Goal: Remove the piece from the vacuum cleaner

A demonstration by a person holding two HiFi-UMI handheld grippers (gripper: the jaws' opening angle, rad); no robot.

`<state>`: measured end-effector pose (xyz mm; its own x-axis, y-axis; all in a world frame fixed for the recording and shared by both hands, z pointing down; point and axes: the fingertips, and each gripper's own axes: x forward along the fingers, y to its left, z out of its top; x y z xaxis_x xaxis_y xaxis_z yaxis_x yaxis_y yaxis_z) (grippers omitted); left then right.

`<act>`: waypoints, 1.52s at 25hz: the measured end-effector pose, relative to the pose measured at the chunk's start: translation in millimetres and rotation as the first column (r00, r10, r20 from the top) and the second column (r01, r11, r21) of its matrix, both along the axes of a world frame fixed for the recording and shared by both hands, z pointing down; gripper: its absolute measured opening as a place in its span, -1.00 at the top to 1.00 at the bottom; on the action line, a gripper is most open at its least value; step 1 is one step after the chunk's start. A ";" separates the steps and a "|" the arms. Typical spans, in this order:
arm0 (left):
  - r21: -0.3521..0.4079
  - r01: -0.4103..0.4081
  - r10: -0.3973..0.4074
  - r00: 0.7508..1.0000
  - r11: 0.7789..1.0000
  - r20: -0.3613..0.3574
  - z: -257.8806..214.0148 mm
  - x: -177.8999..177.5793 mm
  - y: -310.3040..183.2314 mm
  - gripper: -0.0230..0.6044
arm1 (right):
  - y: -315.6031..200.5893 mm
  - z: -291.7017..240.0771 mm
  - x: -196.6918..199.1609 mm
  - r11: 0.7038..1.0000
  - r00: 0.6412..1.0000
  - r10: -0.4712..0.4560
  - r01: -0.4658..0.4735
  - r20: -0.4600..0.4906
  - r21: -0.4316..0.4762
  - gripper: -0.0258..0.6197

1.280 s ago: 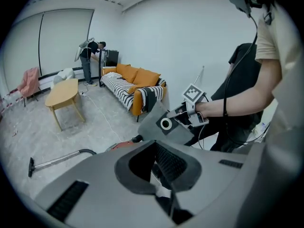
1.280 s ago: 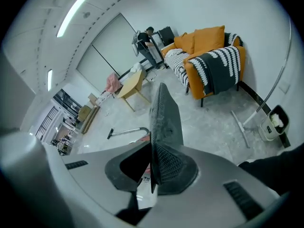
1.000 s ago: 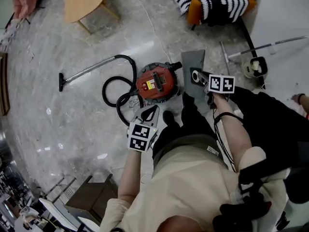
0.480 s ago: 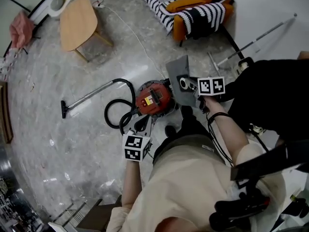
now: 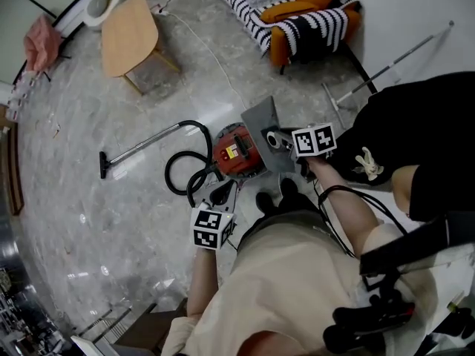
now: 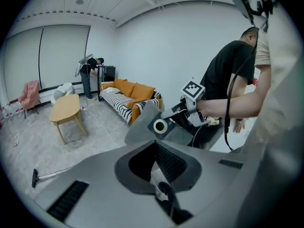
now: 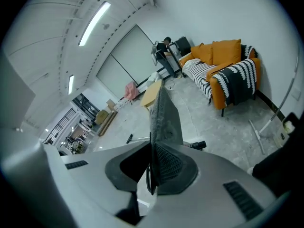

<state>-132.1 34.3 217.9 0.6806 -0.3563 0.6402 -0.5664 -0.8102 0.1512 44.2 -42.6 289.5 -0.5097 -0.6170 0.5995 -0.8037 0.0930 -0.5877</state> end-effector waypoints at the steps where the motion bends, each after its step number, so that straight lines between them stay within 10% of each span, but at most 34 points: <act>1: -0.002 0.002 -0.002 1.000 1.000 0.000 -0.8 2.4 3.4 0.92 | 2.2 1.9 -2.7 1.000 1.000 -0.012 0.012 -0.003 -0.004 0.83; 11: 0.017 0.020 -0.019 1.000 1.000 -0.021 -6.3 12.8 19.4 0.92 | 12.2 4.0 -23.0 0.996 0.995 -0.095 0.095 -0.031 0.001 0.83; 24: 0.020 -0.193 0.194 0.978 0.981 -0.076 -10.1 -50.9 -32.1 0.92 | 0.8 -19.3 -39.3 0.983 0.982 0.174 -0.169 -0.080 0.066 0.83; 38: 0.041 -0.366 0.368 0.918 0.930 -0.148 -31.0 -28.1 -25.4 0.92 | 60.5 -36.7 -34.2 0.945 0.944 0.326 -0.323 -0.044 0.059 0.83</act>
